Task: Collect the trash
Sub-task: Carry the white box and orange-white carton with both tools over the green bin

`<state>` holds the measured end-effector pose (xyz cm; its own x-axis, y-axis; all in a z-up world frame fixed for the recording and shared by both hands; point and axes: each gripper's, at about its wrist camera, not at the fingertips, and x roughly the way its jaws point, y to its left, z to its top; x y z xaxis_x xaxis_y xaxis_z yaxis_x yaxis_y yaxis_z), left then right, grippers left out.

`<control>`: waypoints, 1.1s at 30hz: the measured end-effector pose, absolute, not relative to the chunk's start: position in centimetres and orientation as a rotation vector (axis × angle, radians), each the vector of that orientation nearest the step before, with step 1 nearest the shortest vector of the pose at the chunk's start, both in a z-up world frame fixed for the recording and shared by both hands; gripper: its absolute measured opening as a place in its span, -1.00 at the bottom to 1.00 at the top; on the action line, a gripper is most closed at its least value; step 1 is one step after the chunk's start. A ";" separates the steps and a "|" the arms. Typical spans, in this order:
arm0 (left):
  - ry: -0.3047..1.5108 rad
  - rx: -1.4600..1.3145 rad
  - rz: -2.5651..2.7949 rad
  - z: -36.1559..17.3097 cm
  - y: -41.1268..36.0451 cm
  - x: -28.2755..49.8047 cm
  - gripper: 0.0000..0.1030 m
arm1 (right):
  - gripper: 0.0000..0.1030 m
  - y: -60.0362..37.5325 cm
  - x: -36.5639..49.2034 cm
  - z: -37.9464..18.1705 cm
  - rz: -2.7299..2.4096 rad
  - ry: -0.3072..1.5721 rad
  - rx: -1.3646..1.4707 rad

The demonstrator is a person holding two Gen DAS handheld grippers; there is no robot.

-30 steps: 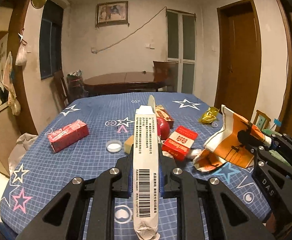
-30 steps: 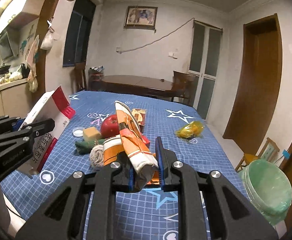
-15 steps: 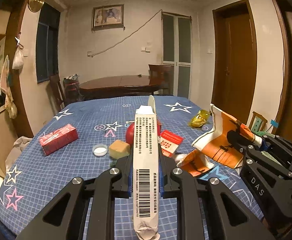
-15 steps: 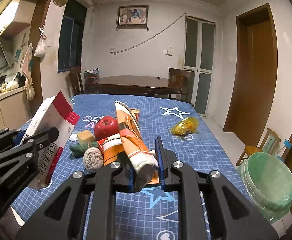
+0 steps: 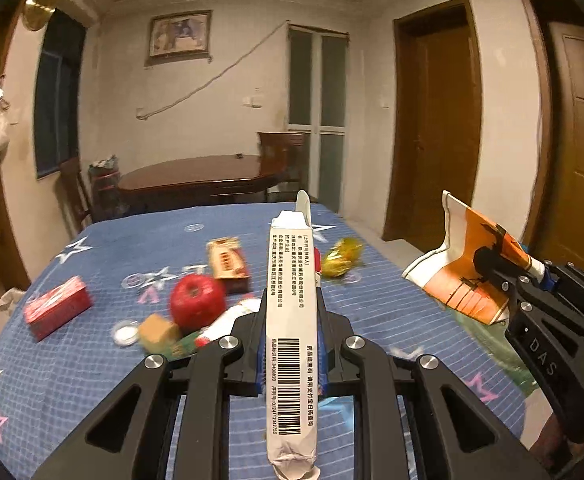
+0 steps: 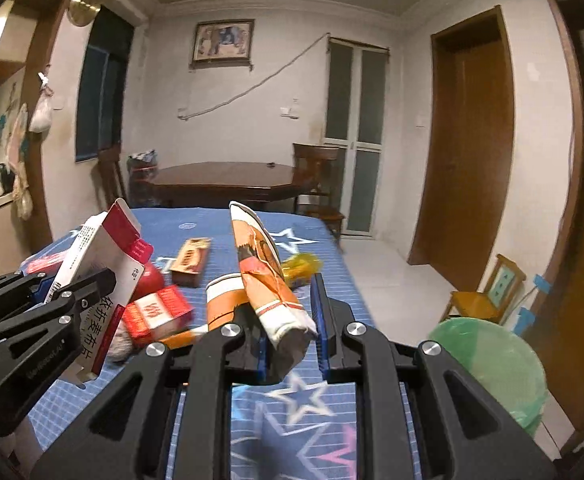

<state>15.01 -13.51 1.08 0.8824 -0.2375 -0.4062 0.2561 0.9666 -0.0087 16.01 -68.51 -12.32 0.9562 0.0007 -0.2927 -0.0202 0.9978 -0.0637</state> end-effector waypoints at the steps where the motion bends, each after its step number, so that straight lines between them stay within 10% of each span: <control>1: 0.418 0.049 -0.275 1.2 -14.5 15.2 -0.62 | -0.69 -69.2 16.1 -12.2 0.000 0.299 -0.064; 33: 0.732 0.179 -0.811 -5.0 -45.6 22.4 -0.62 | -0.69 -93.6 20.8 -17.7 -0.313 0.667 0.049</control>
